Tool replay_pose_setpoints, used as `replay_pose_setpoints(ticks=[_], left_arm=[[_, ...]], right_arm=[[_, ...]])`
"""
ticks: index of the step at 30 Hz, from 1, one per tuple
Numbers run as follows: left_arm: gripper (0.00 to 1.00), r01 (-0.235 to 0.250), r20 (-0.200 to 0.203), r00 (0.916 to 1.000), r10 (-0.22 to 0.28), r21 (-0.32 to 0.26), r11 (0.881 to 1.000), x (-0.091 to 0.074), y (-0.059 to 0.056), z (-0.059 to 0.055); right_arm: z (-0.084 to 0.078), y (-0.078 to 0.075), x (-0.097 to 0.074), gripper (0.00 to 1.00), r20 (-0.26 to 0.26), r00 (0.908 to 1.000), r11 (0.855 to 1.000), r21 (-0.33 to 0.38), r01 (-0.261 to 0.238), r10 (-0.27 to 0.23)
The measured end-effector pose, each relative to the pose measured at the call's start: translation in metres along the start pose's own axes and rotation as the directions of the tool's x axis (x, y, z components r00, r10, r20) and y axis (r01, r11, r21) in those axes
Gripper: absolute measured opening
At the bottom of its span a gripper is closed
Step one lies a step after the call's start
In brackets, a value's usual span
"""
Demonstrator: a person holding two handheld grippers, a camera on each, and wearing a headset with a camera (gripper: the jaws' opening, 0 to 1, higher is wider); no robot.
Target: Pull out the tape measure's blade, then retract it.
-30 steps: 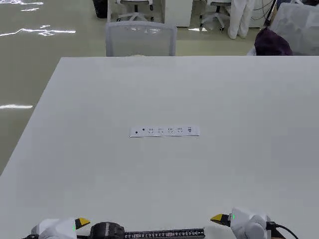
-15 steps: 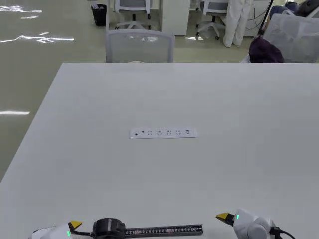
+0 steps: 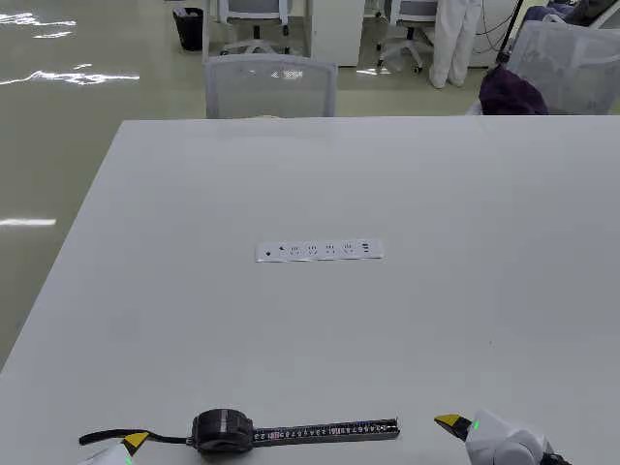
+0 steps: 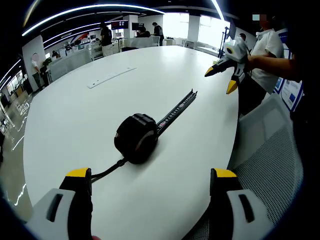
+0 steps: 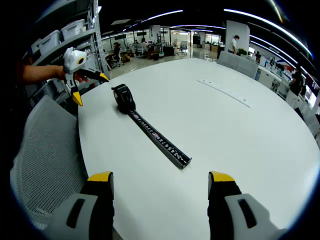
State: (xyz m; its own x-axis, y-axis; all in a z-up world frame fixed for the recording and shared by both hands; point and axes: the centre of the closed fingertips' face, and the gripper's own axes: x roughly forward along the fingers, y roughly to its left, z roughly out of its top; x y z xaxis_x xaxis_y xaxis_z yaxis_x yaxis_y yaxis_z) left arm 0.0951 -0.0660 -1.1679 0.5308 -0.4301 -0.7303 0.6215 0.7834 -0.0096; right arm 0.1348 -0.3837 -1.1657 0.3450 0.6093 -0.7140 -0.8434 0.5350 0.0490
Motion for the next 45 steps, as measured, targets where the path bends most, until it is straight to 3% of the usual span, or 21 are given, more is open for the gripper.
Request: replay_pose_setpoints(ticks=[12, 23, 27, 38, 45], left_arm=[[0.99, -0.046, 0.044, 0.9978, 0.049, -0.077, 0.996, -0.016, -0.013, 0.018], [0.99, -0.111, 0.097, 0.9879, 0.121, -0.105, 0.988, -0.026, -0.021, 0.028], [0.99, -0.112, 0.121, 0.9842, 0.129, -0.139, 0.984, -0.029, -0.024, 0.031], [0.99, -0.141, 0.116, 0.9804, 0.159, -0.146, 0.979, -0.032, -0.033, 0.035], [0.99, -0.184, 0.125, 0.9696, 0.210, -0.195, 0.963, -0.033, -0.031, 0.036]], right_arm=[[0.015, 0.013, -0.016, 0.83, 0.048, 0.9967, 0.997, 0.050, 0.064, -0.066], [0.027, 0.026, -0.026, 0.92, 0.088, 0.9895, 0.991, 0.084, 0.107, -0.115], [0.031, 0.032, -0.027, 0.93, 0.112, 0.9858, 0.988, 0.100, 0.113, -0.125], [0.035, 0.049, -0.027, 0.94, 0.133, 0.9804, 0.983, 0.134, 0.128, -0.146], [0.036, 0.053, -0.026, 0.94, 0.138, 0.9768, 0.978, 0.153, 0.142, -0.164]])
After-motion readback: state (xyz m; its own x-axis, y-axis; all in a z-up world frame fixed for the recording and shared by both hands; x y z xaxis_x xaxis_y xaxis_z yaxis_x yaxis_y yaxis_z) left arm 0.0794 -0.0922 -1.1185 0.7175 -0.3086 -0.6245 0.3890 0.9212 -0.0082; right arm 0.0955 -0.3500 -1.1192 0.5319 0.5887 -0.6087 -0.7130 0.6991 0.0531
